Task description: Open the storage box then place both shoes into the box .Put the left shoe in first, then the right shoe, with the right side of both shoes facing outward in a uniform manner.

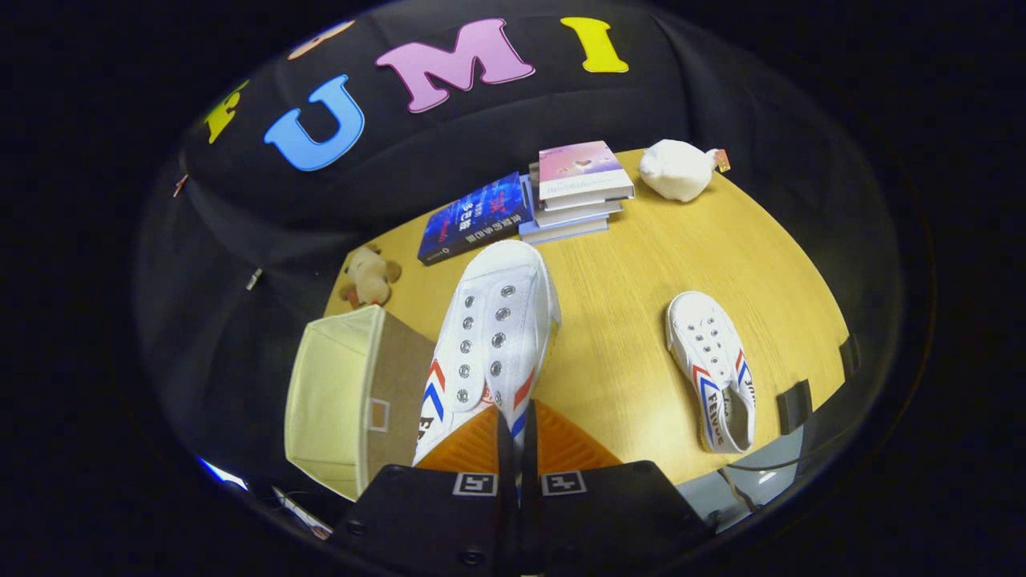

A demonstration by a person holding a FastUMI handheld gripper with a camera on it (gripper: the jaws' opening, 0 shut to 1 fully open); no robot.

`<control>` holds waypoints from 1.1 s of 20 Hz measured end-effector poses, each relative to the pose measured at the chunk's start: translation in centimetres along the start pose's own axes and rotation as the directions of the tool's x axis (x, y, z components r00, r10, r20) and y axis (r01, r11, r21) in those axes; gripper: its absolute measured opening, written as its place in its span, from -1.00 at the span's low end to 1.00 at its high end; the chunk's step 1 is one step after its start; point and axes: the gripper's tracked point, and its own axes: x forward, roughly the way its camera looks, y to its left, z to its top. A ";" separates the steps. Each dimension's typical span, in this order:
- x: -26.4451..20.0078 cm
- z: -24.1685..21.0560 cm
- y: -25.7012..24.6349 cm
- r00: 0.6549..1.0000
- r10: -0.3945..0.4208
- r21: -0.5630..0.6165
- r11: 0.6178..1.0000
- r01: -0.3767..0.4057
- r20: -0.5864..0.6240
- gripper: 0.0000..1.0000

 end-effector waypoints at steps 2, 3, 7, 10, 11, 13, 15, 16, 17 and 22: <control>-1.5 0.6 3.0 0.999 0.043 0.015 0.999 -0.043 0.014 -0.90; -1.8 0.8 4.7 0.998 0.067 0.020 0.998 -0.068 0.015 -0.90; -2.5 0.4 11.8 0.984 0.180 0.041 0.983 -0.179 -0.003 -0.90; -1.1 -1.6 16.3 0.971 0.233 0.040 0.972 -0.230 -0.057 -0.90; -0.4 -2.5 17.4 0.969 0.234 0.044 0.972 -0.231 -0.079 -0.90; 1.4 -4.5 19.4 0.963 0.240 0.032 0.971 -0.238 -0.122 -0.90; 3.2 -6.4 21.0 0.957 0.241 0.017 0.970 -0.241 -0.162 -0.90; 4.1 -7.3 21.6 0.955 0.235 0.007 0.971 -0.238 -0.180 -0.90; 5.0 -8.0 21.8 0.956 0.222 -0.007 0.974 -0.228 -0.193 -0.90; 9.7 -11.0 21.4 0.957 0.126 -0.045 0.989 -0.142 -0.260 -0.89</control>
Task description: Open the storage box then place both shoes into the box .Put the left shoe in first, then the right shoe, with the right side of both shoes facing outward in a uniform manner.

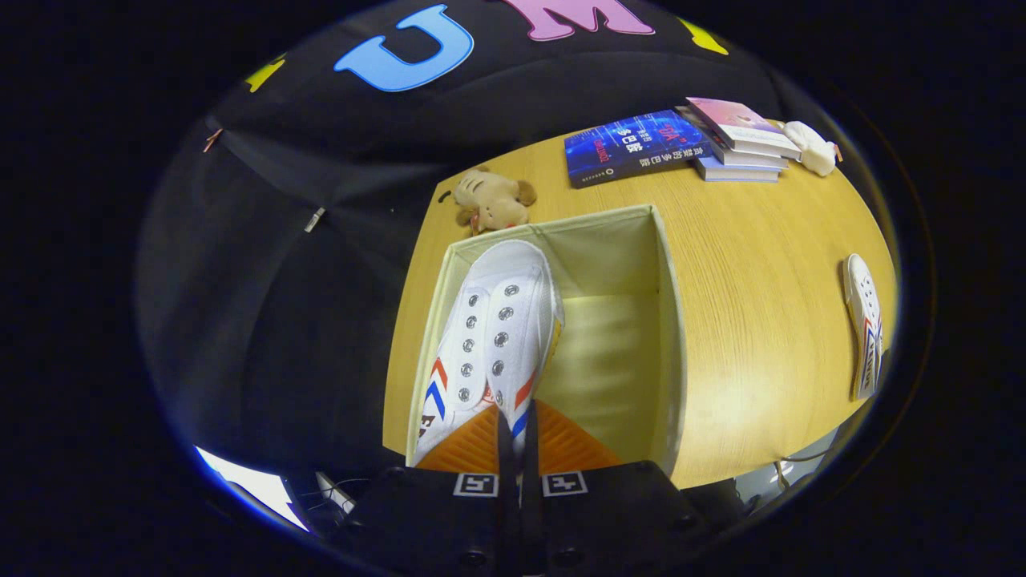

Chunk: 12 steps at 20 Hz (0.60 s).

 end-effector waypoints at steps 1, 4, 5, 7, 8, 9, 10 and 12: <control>0.8 -0.3 -0.1 1.000 -0.012 -0.006 1.000 0.012 -0.016 -0.90; 2.7 -0.9 -1.0 0.996 -0.075 -0.032 0.997 0.073 -0.052 -0.89; 3.3 -1.1 -1.1 0.995 -0.081 -0.038 0.996 0.079 -0.062 -0.89; 4.2 -1.8 -0.3 0.995 -0.051 -0.052 0.998 0.047 -0.089 -0.77; 4.5 -2.1 0.4 0.994 -0.016 -0.059 0.998 0.010 -0.105 -0.69; 4.2 -2.0 1.2 0.994 0.020 -0.067 0.997 -0.027 -0.106 -0.42; 4.3 -1.8 1.8 0.995 0.041 -0.078 0.996 -0.049 -0.094 -0.06; 2.2 -0.5 1.4 0.997 0.048 -0.134 0.989 -0.055 -0.055 0.66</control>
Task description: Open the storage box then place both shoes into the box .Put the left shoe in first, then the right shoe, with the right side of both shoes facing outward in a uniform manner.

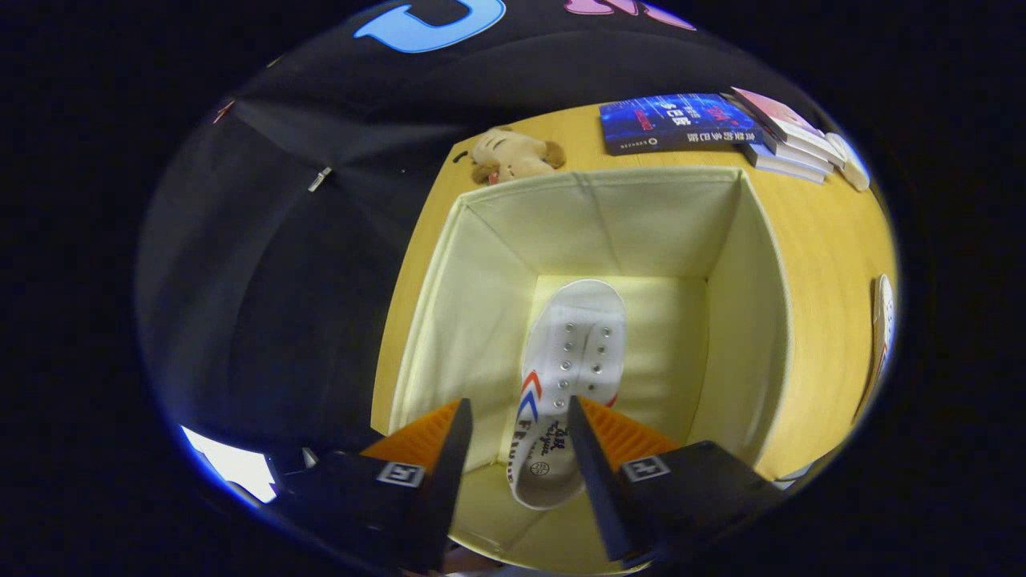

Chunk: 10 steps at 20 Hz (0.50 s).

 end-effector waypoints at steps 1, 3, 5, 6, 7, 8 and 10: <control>-1.3 0.3 -0.3 1.000 0.002 -0.019 1.000 -0.002 0.012 1.00; -4.2 1.2 -1.6 0.999 0.002 -0.041 0.999 0.000 0.045 0.98; -7.7 2.5 -4.0 0.994 -0.022 -0.072 0.997 0.030 0.107 0.98; -9.4 3.1 -5.3 0.990 -0.035 -0.090 0.995 0.048 0.135 0.98; -11.1 3.6 -6.8 0.985 -0.053 -0.106 0.992 0.070 0.163 0.98; -12.8 4.1 -8.6 0.979 -0.075 -0.119 0.988 0.099 0.190 0.97; -15.5 4.8 -12.3 0.964 -0.125 -0.141 0.977 0.161 0.236 0.97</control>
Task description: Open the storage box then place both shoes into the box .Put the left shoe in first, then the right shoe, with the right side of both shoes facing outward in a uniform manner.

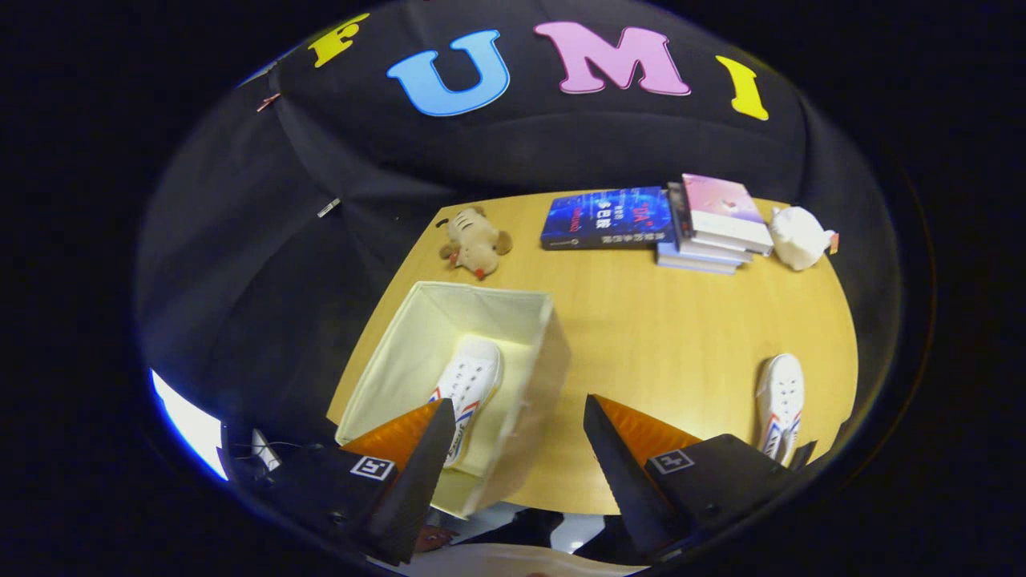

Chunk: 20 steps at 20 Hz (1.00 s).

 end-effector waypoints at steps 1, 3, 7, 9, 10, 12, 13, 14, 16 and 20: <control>-0.8 0.0 -2.2 0.999 -0.038 -0.016 0.999 0.038 0.005 0.97; -2.5 -0.1 -6.6 0.994 -0.107 -0.029 0.994 0.108 0.020 0.98; -4.7 -0.9 -14.0 0.983 -0.180 0.009 0.984 0.180 0.029 0.98; -5.2 -1.8 -17.6 0.979 -0.205 0.020 0.979 0.205 0.018 0.98; -5.4 -2.5 -19.4 0.976 -0.218 0.019 0.976 0.217 0.009 0.98; -5.5 -4.0 -22.7 0.971 -0.238 0.007 0.971 0.238 -0.015 0.98; -5.4 -4.8 -24.2 0.969 -0.246 -0.004 0.969 0.246 -0.027 0.98; -5.3 -5.6 -25.7 0.967 -0.253 -0.016 0.968 0.252 -0.038 0.98; -5.0 -7.4 -28.4 0.963 -0.262 -0.033 0.965 0.260 -0.070 0.98; -3.2 -11.0 -32.7 0.949 -0.281 -0.071 0.959 0.273 -0.141 0.98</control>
